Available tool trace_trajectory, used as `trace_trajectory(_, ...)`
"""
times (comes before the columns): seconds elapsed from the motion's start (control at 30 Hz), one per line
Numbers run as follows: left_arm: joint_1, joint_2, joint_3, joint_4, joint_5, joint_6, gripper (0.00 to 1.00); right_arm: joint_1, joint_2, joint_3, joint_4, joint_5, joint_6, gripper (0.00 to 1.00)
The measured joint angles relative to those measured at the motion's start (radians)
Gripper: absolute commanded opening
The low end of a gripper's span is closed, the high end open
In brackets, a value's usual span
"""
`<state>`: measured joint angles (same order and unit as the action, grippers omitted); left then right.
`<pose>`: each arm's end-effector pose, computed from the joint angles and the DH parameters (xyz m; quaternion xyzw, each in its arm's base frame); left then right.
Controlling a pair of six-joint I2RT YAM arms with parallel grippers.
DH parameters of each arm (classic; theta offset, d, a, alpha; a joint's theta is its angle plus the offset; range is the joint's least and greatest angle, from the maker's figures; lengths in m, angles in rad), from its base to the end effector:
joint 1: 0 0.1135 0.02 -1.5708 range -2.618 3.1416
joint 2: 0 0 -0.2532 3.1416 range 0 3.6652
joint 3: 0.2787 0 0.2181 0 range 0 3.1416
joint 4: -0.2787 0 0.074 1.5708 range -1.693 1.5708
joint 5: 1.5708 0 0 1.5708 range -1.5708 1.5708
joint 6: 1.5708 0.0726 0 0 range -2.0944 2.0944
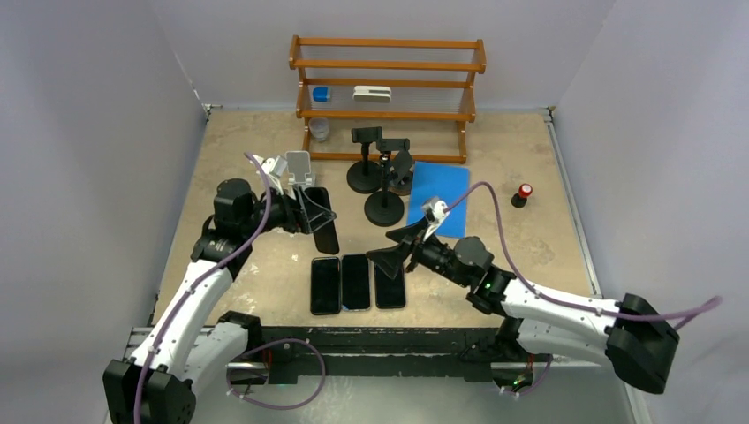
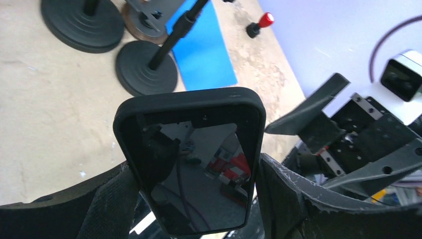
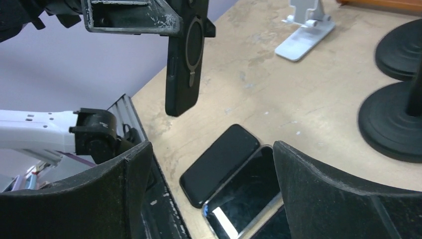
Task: Remove the phone from the phone stand
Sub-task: Place the phone at the center of the board.
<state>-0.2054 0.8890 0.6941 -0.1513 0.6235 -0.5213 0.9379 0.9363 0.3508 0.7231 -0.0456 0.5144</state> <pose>0.1899 -0.0829 0.2832 0.0516 0.7969 -0.4290 0.4221 0.1292 0.1817 0.2716 -0.1548 0.6384 0.5117 0.5537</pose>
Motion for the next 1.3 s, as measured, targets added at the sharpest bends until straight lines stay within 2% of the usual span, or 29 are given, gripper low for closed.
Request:
trace_trajectory(0.1,0.000,-0.032,-0.010,0.000,0.042,-0.029,0.00,0.045,0.086,0.056,0.027,0.014,0.000,0.99)
trace_trajectory(0.3,0.000,-0.065,-0.010,0.005,0.092,-0.063,0.00,0.132,0.204,0.164,0.090,0.084,-0.010,0.99)
trace_trajectory(0.7,0.000,-0.070,-0.021,-0.001,0.108,-0.084,0.00,0.150,0.382,0.301,0.105,0.113,-0.018,0.94)
trace_trajectory(0.9,-0.001,-0.070,-0.021,0.000,0.117,-0.100,0.00,0.150,0.434,0.344,0.092,0.116,-0.016,0.87)
trace_trajectory(1.1,-0.001,-0.070,-0.021,0.000,0.129,-0.114,0.00,0.150,0.487,0.387,0.086,0.133,-0.008,0.75)
trace_trajectory(1.3,-0.001,-0.071,-0.021,0.000,0.135,-0.121,0.00,0.150,0.529,0.420,0.086,0.131,0.008,0.51)
